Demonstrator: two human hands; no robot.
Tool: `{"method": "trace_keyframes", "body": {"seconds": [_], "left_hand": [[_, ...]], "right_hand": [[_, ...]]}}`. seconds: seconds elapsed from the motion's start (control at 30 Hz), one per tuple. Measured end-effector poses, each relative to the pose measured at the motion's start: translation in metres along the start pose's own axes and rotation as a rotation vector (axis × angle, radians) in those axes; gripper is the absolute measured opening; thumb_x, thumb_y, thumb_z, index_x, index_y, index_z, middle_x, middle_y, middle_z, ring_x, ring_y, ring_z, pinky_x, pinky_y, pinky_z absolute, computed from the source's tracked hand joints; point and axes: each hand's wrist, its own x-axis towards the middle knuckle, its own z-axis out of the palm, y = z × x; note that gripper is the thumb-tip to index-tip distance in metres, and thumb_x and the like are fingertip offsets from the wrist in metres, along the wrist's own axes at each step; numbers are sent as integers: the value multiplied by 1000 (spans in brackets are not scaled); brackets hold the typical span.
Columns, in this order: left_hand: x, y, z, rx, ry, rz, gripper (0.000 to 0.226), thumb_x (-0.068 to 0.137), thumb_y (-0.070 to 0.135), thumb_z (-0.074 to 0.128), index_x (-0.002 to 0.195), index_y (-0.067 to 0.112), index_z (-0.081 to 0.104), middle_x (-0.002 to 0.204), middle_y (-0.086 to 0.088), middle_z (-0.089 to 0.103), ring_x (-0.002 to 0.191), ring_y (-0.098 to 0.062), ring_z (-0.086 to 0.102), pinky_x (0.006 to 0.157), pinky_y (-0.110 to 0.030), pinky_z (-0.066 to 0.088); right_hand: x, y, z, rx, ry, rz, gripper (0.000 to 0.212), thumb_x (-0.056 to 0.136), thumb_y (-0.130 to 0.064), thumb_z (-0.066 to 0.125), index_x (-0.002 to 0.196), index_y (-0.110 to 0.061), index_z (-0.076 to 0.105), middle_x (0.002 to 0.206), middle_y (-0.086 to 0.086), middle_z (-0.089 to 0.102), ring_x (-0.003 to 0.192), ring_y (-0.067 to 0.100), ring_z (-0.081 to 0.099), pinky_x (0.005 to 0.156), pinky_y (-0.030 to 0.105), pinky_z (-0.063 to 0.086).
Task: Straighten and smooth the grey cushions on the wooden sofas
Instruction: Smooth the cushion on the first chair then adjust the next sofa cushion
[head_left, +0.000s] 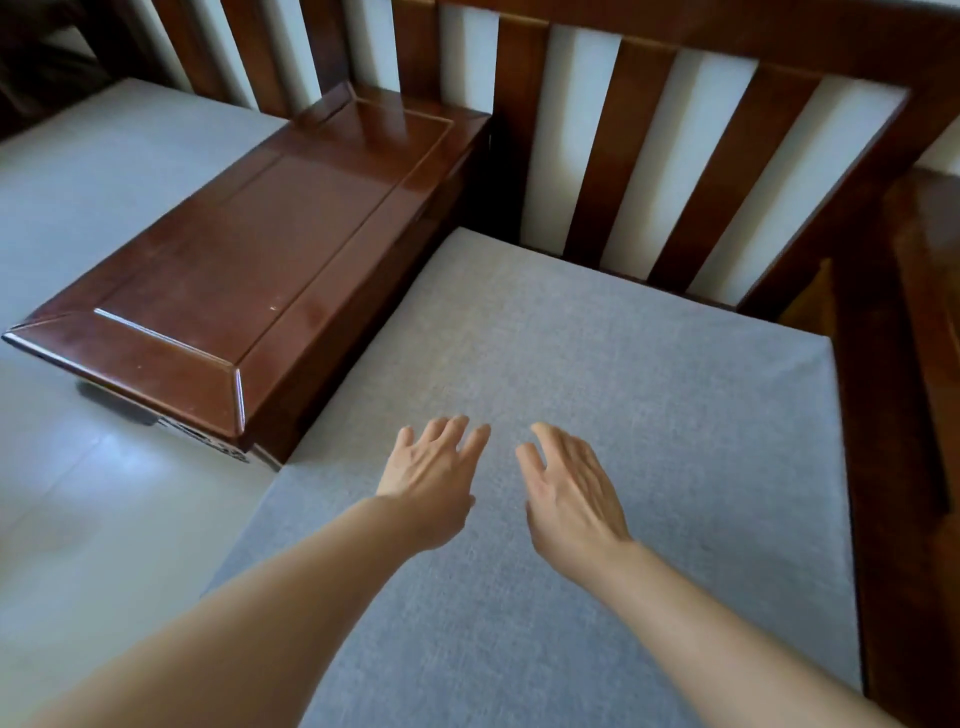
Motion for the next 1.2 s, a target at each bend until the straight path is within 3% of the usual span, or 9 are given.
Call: {"method": "trace_keyframes", "body": {"seconds": [0.37,0.53,0.63,0.8,0.93,1.0,1.1,1.13,1.2], "left_hand": [[168,-83,-11,-67,26,79,80,93,40,52,151,25,-1,158,-3,-1,145,-24,1,113,-45,19],[225,-111,-8,-48,15,66,77,94,27,48,151,25,-4,158,-4,-10,145,-25,-4,114,-46,17],[272,-116,-24,-122,151,-3,78,92,14,41,151,25,-7,157,-4,-17,145,-25,-10,116,-47,10],[348,-118,-13,-278,481,-9,72,96,26,42,152,26,-3,159,8,-12,146,-17,-8,116,-47,2],[363,-124,47,-134,168,-96,62,97,51,20,151,31,-2,159,9,-9,146,-17,-9,116,-51,2],[368,-119,37,-166,153,-117,61,98,49,22,152,28,2,160,7,-8,146,-17,-9,116,-49,2],[362,-84,16,-303,402,-98,63,98,43,28,152,26,1,159,8,-11,146,-13,-12,115,-45,-5],[357,-70,19,-312,390,-76,64,97,44,27,151,29,-5,158,9,-16,145,-13,-15,115,-45,-7],[347,-51,40,-192,196,-70,62,98,48,19,150,33,-12,157,9,-21,144,-15,-19,117,-49,-5]], "right_hand": [[167,14,31,61,35,192,83,46,-10,87,123,-2,57,123,16,59,109,28,61,89,34,50],[235,21,37,130,-28,267,75,89,-11,54,151,-9,12,159,9,7,146,24,7,118,34,10],[289,34,20,139,154,343,74,89,-7,53,151,-10,12,159,10,0,146,26,1,118,37,5],[362,84,23,106,681,337,65,82,1,59,142,-4,37,152,14,29,140,29,26,114,48,24],[341,104,99,13,-21,342,63,100,-40,30,152,-20,1,159,2,-10,146,21,-9,118,48,-2],[339,115,97,101,-46,333,62,100,-43,30,152,-21,5,160,0,-9,146,17,-9,118,42,-8],[322,142,63,98,401,478,54,97,-30,40,148,-14,28,158,5,13,146,21,9,117,41,0],[310,150,62,65,421,528,56,96,-34,36,148,-15,29,158,5,15,145,22,10,117,43,1],[282,163,78,45,101,542,65,95,-48,22,152,-18,14,160,3,-1,146,20,-2,118,45,-3]]}}
